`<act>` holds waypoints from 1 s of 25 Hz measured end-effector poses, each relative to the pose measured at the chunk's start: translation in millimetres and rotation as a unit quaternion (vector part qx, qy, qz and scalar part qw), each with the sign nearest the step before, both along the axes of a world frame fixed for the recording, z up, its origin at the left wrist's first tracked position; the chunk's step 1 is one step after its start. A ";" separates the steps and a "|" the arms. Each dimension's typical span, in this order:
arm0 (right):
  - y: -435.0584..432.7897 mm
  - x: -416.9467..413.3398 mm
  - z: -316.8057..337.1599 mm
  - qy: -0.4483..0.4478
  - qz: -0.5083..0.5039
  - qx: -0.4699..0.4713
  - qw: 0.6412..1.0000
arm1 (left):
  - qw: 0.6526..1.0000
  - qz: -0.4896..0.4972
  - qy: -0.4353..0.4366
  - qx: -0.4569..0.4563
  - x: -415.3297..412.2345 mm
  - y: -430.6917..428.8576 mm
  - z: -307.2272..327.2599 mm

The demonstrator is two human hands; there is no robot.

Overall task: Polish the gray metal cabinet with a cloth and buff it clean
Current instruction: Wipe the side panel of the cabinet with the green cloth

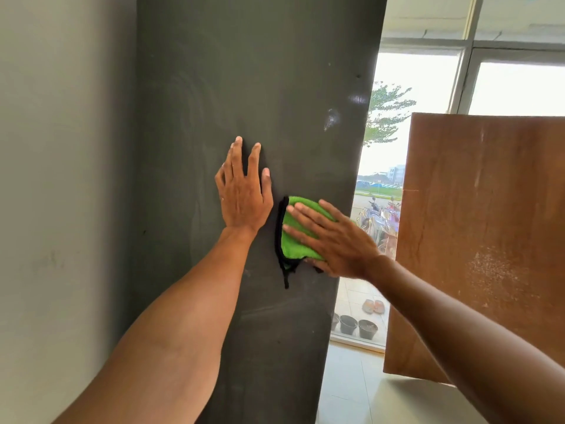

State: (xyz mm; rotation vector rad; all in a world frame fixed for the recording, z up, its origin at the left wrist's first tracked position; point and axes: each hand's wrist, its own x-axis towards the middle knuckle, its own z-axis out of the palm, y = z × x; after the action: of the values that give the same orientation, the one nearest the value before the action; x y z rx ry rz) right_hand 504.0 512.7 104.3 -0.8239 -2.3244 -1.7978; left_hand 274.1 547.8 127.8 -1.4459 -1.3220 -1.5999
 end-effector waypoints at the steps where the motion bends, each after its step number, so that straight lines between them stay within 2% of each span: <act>1: 0.5 4.4 5.9 -0.030 0.006 0.000 1.000 | 1.000 0.004 0.002 0.003 0.7 0.1 -6.9; 2: 2.1 5.5 17.2 -0.032 0.011 0.011 0.999 | 1.000 0.009 0.001 0.005 0.8 0.7 -11.1; 5: 2.2 2.2 54.2 0.114 0.011 0.057 0.992 | 1.000 0.009 -0.015 0.011 9.2 1.4 -23.4; 7: 4.4 -0.4 55.1 0.162 0.007 0.082 0.983 | 1.000 0.022 -0.006 0.009 13.1 2.4 -33.1; 13: 11.0 1.8 49.9 0.156 0.023 0.103 0.982 | 0.998 0.034 0.029 0.044 4.5 12.0 -53.3; 25: 13.0 -4.5 39.3 0.165 0.026 0.125 0.978 | 0.994 0.039 0.014 0.103 2.6 27.2 -62.3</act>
State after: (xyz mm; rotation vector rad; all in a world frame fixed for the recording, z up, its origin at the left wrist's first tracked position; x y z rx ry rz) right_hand 499.5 525.7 143.6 -0.9294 -1.8559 -1.7297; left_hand 276.7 575.0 65.5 -1.2713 -1.1460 -1.6087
